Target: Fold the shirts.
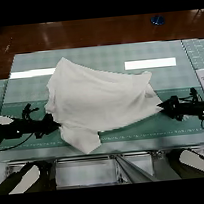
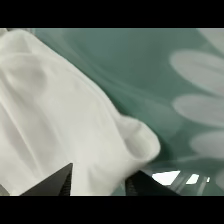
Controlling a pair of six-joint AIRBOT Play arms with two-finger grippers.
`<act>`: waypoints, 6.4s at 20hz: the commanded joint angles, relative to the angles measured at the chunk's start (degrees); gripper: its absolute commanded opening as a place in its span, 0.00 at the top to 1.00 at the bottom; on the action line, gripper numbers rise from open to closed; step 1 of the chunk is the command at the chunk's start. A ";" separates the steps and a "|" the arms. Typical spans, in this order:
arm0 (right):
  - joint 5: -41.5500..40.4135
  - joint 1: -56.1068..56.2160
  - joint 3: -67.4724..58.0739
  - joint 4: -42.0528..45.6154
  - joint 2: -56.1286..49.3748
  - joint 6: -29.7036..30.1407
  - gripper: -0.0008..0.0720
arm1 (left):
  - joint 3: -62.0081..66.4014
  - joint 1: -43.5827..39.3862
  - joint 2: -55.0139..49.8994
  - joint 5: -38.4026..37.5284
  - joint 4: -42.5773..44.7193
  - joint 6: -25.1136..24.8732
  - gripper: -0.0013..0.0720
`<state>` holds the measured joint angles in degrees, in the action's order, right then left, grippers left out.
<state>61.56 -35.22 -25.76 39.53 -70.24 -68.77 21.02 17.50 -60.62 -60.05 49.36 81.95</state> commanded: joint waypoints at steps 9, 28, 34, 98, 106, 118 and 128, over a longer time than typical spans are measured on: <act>5.53 20.70 -34.40 -0.92 -4.52 -2.43 0.95 | 29.07 0.00 0.17 -5.70 -5.09 -1.79 0.96; 9.03 20.63 -61.37 31.19 47.34 -21.68 0.95 | 76.61 -9.51 29.62 -12.63 34.62 6.12 0.96; 22.43 20.63 -60.13 42.58 47.65 -25.20 0.95 | 73.70 -19.12 27.85 -18.62 44.87 9.55 0.96; 24.63 20.87 -58.66 37.79 -24.30 -16.85 0.42 | 66.36 -11.06 -38.36 -27.39 23.91 6.25 0.29; 2.32 18.53 -17.35 8.81 6.08 -3.34 0.42 | 22.29 10.34 -4.98 -12.41 2.56 -4.28 0.29; 9.55 -6.80 -15.28 3.98 20.04 -7.08 0.42 | -1.51 4.94 2.58 -6.08 4.20 0.31 0.29; 9.90 -7.52 -1.16 22.82 21.79 -14.49 0.42 | 0.52 -5.33 0.31 0.81 -5.88 -3.02 0.96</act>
<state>69.80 -42.44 -30.02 55.05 -48.62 -80.75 20.27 13.54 -59.90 -59.42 45.78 80.71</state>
